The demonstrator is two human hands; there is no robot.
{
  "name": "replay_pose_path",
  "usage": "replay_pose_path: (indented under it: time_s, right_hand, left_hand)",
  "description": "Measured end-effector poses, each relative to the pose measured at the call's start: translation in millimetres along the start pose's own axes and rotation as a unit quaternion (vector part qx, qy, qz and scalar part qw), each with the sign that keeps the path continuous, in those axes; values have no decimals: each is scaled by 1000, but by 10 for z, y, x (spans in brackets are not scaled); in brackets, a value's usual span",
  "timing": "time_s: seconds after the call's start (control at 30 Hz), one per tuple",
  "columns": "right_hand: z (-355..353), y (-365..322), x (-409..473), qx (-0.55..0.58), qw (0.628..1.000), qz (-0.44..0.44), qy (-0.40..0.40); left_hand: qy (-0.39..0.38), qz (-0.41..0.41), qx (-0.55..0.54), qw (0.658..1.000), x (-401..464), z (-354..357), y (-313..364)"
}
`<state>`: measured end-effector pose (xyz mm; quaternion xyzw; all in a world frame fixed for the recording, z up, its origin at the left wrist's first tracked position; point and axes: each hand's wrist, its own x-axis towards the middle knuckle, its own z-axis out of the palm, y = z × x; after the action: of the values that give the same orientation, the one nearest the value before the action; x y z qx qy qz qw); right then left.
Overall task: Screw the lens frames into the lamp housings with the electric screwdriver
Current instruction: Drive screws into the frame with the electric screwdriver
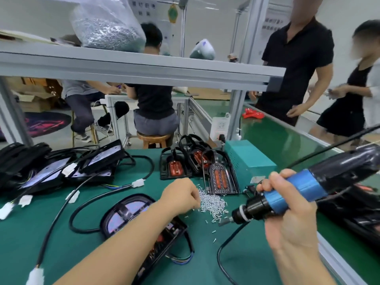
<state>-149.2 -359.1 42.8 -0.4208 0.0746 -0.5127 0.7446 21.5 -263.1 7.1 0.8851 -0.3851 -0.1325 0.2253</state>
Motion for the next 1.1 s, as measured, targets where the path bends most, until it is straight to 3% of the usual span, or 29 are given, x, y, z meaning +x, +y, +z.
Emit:
replay_pose_path:
  time_s: [0.13, 0.27, 0.63, 0.7, 0.8, 0.97, 1.1]
  right_hand:
    - [-43, -4, 17, 1, 1000, -8, -7]
    - [-38, 27, 3, -11, 1000, -6, -5]
    - [77, 6, -44, 34, 999, -3, -18]
    - [138, -6, -48, 64, 998, -2, -24]
    - [263, -19, -35, 105, 994, 5, -33]
    - [570, 78, -87, 167, 983, 42, -62]
    - [922, 300, -241, 180, 975, 76, -101]
  left_hand:
    - [18, -12, 51, 998, 12, -15, -79]
    - [-34, -42, 156, 986, -66, 88, -84]
    - [-24, -39, 207, 977, -66, 207, -34]
    - [1, -14, 146, 989, -125, 166, -31]
    - [112, 10, -82, 990, -319, -66, -99]
    - [199, -1, -381, 903, -935, -459, -658]
    - [239, -63, -446, 860, -1314, -458, -1089]
